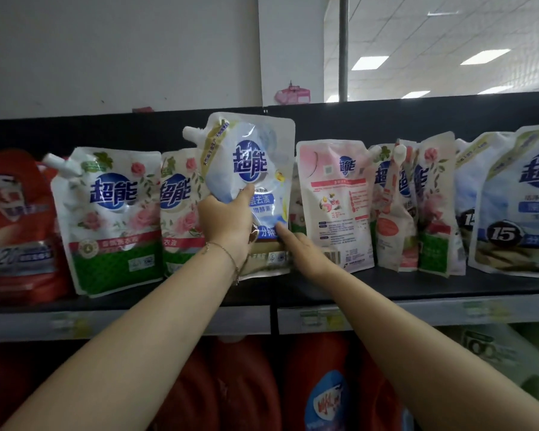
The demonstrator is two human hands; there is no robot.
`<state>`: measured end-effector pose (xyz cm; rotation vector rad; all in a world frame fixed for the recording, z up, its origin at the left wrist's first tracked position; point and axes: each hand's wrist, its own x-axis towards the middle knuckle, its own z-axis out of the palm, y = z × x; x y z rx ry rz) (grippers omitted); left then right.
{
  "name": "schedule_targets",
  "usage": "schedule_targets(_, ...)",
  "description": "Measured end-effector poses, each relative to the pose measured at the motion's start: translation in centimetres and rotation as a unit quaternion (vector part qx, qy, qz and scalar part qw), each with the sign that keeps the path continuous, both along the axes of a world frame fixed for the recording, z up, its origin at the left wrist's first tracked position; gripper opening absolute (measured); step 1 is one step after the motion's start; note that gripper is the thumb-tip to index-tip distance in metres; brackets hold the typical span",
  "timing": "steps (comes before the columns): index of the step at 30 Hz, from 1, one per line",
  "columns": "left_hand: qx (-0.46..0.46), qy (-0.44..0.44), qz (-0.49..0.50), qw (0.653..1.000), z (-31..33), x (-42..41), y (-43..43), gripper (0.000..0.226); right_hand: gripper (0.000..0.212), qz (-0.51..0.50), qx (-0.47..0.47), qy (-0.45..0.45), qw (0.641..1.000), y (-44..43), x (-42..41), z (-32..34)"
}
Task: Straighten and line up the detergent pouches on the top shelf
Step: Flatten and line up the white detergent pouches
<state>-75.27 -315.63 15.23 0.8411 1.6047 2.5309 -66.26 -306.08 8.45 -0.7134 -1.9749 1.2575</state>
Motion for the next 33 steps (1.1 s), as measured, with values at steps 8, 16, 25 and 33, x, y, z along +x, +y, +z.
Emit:
schedule_targets(8,0.051,-0.016,-0.053,0.997,0.9,1.3,-2.8,0.019,0.072,0.012,0.036,0.052,0.998,-3.0,0.8,2.0)
schedule_targets(16,0.057,0.014,-0.176,0.983,1.0,6.2,-0.9,0.033,0.025,-0.110,0.148,0.216,0.959,-3.5,6.2,1.4)
schedule_targets(25,0.036,0.169,-0.299,0.939,-2.1,16.4,4.1,0.028,0.018,-0.263,0.185,0.314,0.893,0.8,17.4,-0.9)
schedule_targets(33,0.006,0.250,-0.288,0.924,-7.3,28.0,12.1,0.049,0.022,-0.312,0.247,0.296,0.868,8.3,30.1,-1.9)
